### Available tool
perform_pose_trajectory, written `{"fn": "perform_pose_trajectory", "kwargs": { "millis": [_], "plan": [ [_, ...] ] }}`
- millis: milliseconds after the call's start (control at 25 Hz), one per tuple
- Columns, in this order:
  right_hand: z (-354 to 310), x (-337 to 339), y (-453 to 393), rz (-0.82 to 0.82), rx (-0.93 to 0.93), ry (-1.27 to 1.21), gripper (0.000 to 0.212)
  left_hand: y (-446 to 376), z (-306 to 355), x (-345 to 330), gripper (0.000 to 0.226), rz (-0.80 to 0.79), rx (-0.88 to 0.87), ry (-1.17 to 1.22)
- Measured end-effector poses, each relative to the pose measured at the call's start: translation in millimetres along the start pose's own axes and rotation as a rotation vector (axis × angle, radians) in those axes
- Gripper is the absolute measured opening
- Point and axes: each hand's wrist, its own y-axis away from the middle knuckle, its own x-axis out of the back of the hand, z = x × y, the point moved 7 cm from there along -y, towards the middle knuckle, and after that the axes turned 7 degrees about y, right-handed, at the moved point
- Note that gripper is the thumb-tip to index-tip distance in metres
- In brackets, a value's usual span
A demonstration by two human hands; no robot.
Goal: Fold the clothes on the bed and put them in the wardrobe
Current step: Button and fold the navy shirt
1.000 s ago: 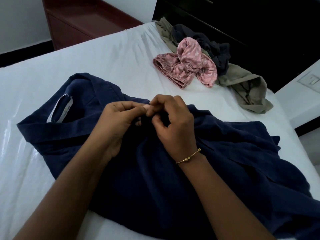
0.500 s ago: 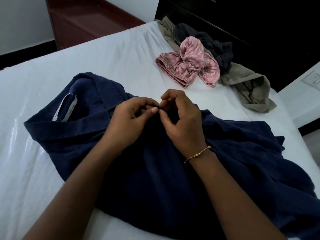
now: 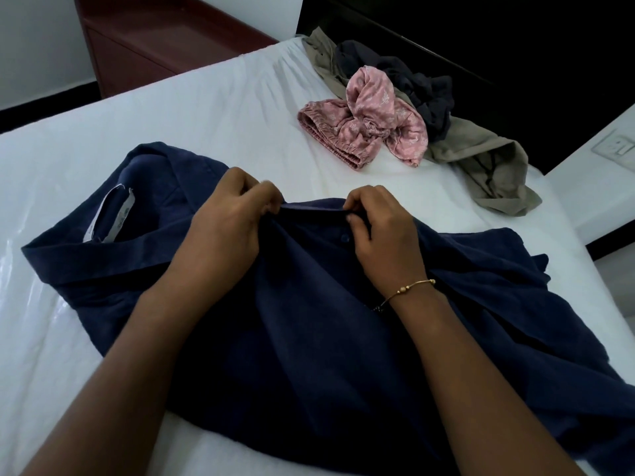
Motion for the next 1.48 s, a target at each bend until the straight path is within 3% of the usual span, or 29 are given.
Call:
{"fn": "perform_pose_trajectory", "kwargs": {
  "millis": [120, 240, 320, 440, 520, 600, 720, 800, 920, 1080, 1160, 1280, 1480],
  "plan": [
    [4, 8, -10, 0.035, 0.003, 0.083, 0.035, 0, -2, -8, 0.048, -0.089, -0.045, -0.092],
    [12, -9, -7, -0.116, -0.003, 0.259, 0.052, 0, -10, -17, 0.065, -0.127, -0.083, -0.168],
    [14, -10, -3, -0.122, 0.005, 0.311, 0.054, 1, -11, -18, 0.059, -0.13, -0.062, -0.186],
    [8, 13, -9, 0.062, -0.007, 0.305, 0.039, 3, 5, -14, 0.034, -0.113, -0.04, -0.159],
    [3, 28, -14, 0.149, 0.015, 0.19, 0.028, 4, 19, -9, 0.031, -0.035, -0.054, -0.124],
    [-2, 36, -15, 0.181, 0.062, 0.073, 0.032, 4, 23, -4, 0.028, 0.043, -0.04, -0.127],
    [-12, 27, -15, 0.066, 0.145, -0.003, 0.044, 3, 10, -2, 0.011, 0.073, 0.042, -0.107],
    [-17, 11, -9, -0.049, 0.186, -0.051, 0.041, 3, 4, -3, 0.007, 0.063, 0.056, -0.088],
    [-15, -5, 2, -0.093, 0.174, -0.063, 0.035, 2, -2, -4, 0.007, 0.055, 0.051, -0.102],
    [-2, 2, 4, 0.045, 0.079, -0.088, 0.016, 2, -10, -5, 0.016, 0.057, 0.047, -0.101],
    [-5, 1, 5, 0.035, 0.076, -0.083, 0.013, 3, -13, -5, 0.018, 0.078, 0.056, -0.094],
    [-15, -5, 13, -0.016, 0.126, 0.029, 0.012, 3, -15, -5, 0.022, 0.093, 0.061, -0.076],
    [-19, -16, 18, 0.13, 0.106, 0.226, 0.011, 3, -20, -6, 0.026, 0.089, 0.088, -0.07]
  ]
}}
